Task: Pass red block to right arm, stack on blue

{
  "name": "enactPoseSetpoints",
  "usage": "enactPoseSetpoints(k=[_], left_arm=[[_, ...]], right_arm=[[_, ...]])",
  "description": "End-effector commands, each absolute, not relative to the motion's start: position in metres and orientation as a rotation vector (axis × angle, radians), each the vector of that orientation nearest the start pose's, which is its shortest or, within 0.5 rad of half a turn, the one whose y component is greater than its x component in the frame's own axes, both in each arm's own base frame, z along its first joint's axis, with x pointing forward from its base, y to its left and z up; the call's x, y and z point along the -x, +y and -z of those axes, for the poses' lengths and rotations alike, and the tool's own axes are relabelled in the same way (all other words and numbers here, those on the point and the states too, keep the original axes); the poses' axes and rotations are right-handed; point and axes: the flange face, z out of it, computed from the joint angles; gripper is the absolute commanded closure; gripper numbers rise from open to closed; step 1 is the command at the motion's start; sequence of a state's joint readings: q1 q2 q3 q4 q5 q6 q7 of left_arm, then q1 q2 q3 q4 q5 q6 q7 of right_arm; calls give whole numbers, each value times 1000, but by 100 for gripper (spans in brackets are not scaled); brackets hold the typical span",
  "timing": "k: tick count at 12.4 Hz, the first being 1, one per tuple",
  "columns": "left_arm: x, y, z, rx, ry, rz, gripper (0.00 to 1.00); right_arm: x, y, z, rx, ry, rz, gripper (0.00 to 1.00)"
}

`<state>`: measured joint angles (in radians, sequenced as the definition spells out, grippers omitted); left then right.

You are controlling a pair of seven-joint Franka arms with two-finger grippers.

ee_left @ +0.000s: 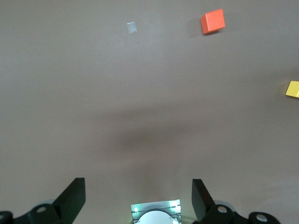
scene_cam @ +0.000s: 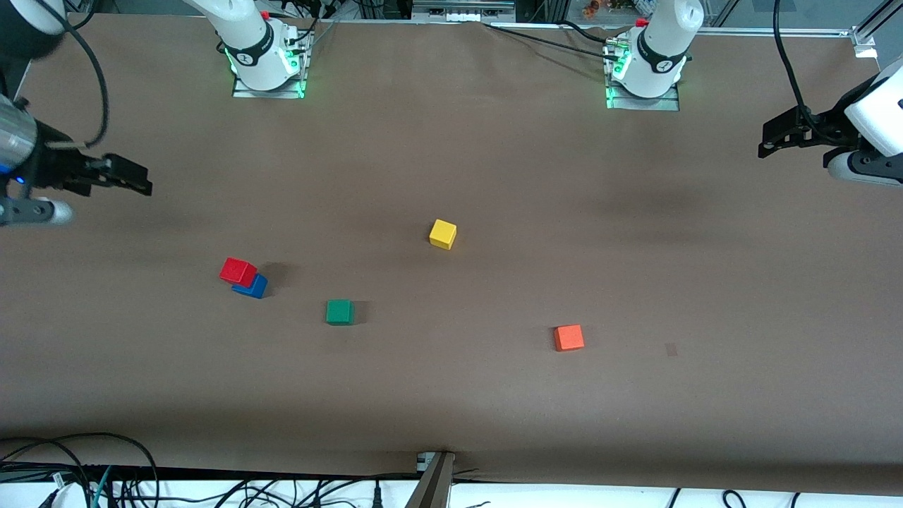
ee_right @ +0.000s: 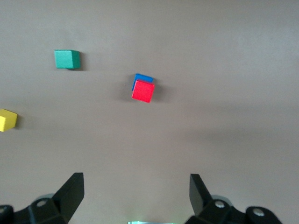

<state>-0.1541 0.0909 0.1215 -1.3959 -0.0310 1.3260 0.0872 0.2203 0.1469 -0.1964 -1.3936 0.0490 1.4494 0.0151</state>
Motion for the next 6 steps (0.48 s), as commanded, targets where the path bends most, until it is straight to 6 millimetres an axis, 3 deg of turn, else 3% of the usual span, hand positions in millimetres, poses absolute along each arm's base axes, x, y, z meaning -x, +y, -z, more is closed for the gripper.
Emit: enactPoseSetpoints(k=[1, 4, 6], left_arm=[[-556, -29, -640, 3139, 197, -219, 0], [-565, -28, -635, 3139, 194, -180, 0], [-565, -28, -635, 3139, 194, -180, 0]], right_arm=[[-551, 14, -647, 3111, -20, -81, 0], [-537, 18, -651, 3117, -57, -141, 0], [-542, 16, -641, 3123, -120, -186, 0]])
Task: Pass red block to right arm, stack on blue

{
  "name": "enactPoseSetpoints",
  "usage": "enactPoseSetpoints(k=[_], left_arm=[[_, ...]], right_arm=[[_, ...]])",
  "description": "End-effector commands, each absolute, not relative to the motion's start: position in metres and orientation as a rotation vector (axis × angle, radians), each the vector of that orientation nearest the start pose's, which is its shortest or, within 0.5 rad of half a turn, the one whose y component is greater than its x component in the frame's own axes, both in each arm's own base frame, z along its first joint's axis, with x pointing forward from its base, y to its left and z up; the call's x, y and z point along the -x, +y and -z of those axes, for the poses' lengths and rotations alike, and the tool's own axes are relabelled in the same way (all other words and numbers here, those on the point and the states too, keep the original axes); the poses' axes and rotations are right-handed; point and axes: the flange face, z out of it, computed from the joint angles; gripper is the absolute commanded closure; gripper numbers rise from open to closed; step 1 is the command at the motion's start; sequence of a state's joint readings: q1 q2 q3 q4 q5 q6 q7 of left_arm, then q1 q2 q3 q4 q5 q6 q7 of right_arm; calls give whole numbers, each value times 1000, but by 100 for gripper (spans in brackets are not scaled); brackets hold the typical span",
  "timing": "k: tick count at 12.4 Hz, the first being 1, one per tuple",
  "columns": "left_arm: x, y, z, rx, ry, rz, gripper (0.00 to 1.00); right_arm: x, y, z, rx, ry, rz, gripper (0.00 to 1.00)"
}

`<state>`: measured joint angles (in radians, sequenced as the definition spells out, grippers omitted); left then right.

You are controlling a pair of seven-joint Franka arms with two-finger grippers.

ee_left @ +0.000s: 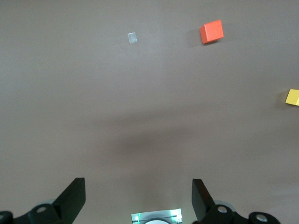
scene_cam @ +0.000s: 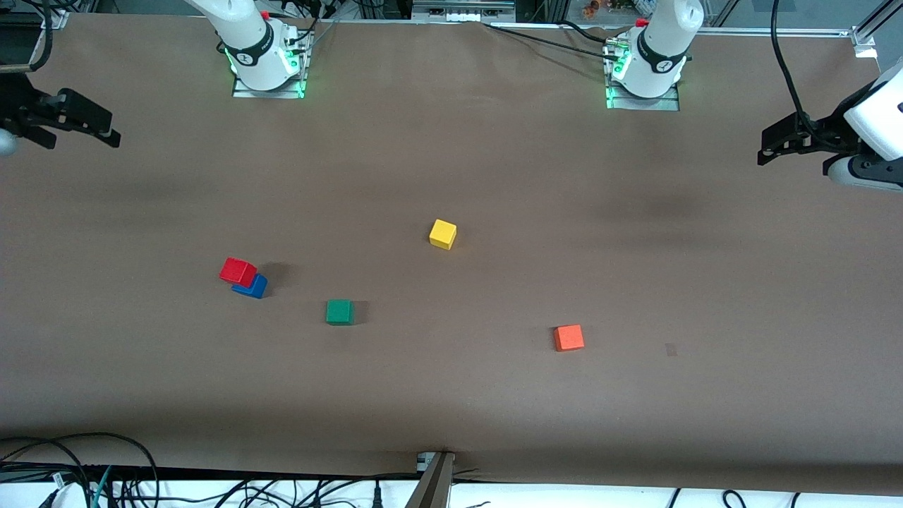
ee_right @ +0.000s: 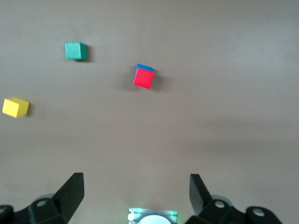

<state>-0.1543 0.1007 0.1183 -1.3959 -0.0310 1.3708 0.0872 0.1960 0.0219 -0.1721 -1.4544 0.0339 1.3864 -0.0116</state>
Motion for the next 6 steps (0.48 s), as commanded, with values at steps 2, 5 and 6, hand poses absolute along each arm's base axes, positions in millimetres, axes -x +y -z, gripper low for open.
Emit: enactPoseSetpoints(k=[2, 5, 6], left_arm=[[-565, -28, -634, 3139, 194, -185, 0], [-564, -28, -635, 3138, 194, -187, 0], [-565, -28, -634, 3138, 191, -189, 0]], right_arm=[[-550, 17, -633, 3130, -126, -206, 0], [-554, 17, -631, 3132, -119, -206, 0], [-554, 18, -631, 3135, -123, -204, 0]])
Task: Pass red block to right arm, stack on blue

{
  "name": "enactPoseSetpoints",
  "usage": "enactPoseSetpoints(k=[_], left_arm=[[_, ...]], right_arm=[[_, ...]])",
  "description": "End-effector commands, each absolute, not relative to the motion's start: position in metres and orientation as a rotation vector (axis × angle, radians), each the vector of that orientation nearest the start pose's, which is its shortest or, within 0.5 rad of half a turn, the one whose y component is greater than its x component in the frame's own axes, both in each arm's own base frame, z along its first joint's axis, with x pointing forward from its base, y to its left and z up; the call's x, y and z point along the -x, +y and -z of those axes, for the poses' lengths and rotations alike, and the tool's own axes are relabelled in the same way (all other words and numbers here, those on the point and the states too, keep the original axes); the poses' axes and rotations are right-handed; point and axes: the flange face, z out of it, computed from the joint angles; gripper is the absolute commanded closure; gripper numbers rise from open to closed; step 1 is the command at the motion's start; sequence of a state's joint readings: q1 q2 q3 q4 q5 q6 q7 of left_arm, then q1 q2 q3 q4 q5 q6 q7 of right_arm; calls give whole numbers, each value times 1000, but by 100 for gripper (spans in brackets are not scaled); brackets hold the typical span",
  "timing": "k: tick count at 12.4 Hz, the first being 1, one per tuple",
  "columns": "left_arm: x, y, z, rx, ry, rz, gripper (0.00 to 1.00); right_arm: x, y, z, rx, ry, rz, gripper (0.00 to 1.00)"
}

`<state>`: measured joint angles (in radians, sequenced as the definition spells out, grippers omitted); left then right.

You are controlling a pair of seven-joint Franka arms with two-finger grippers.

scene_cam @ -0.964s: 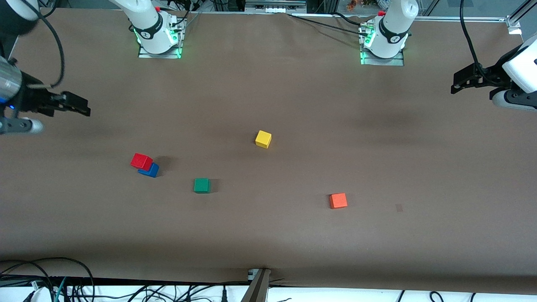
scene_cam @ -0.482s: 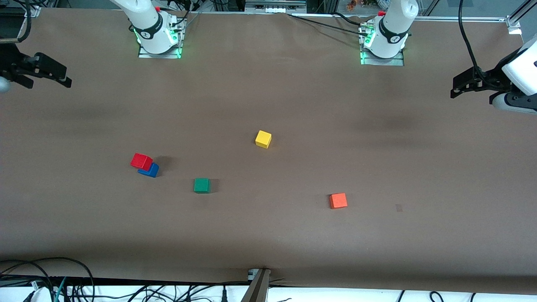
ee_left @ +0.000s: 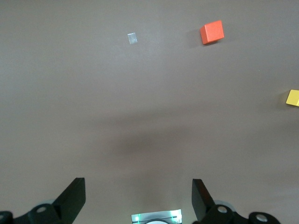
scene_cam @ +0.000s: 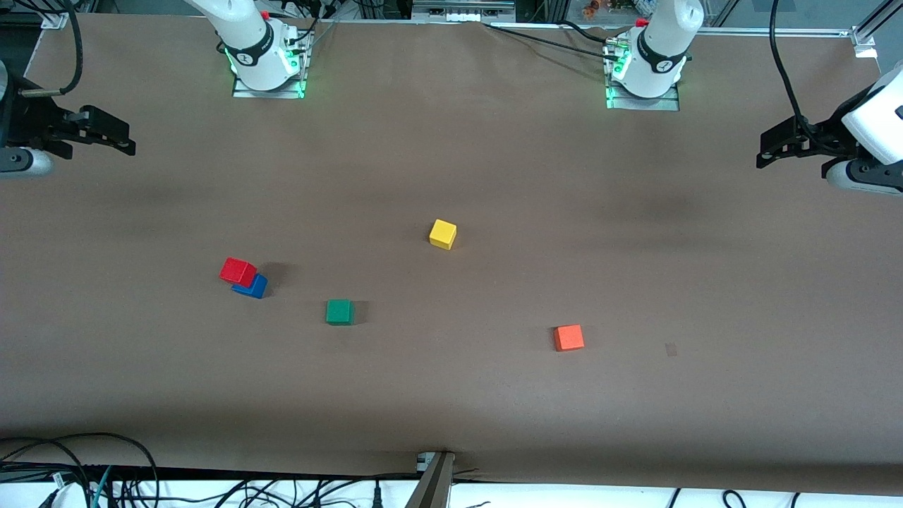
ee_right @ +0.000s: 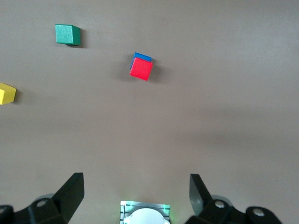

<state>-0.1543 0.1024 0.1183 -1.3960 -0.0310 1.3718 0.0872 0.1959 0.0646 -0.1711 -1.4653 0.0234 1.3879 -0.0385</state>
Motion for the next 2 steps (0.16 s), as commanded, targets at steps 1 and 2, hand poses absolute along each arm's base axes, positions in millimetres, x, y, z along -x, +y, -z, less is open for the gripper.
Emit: enactPoseSetpoints(k=[1, 2], left_arm=[[-565, -26, -634, 3138, 189, -189, 0], [-565, -26, -634, 3138, 191, -189, 0]], right_arm=[[-556, 19, -627, 3145, -124, -214, 0], [-556, 18, -627, 3151, -123, -214, 0]])
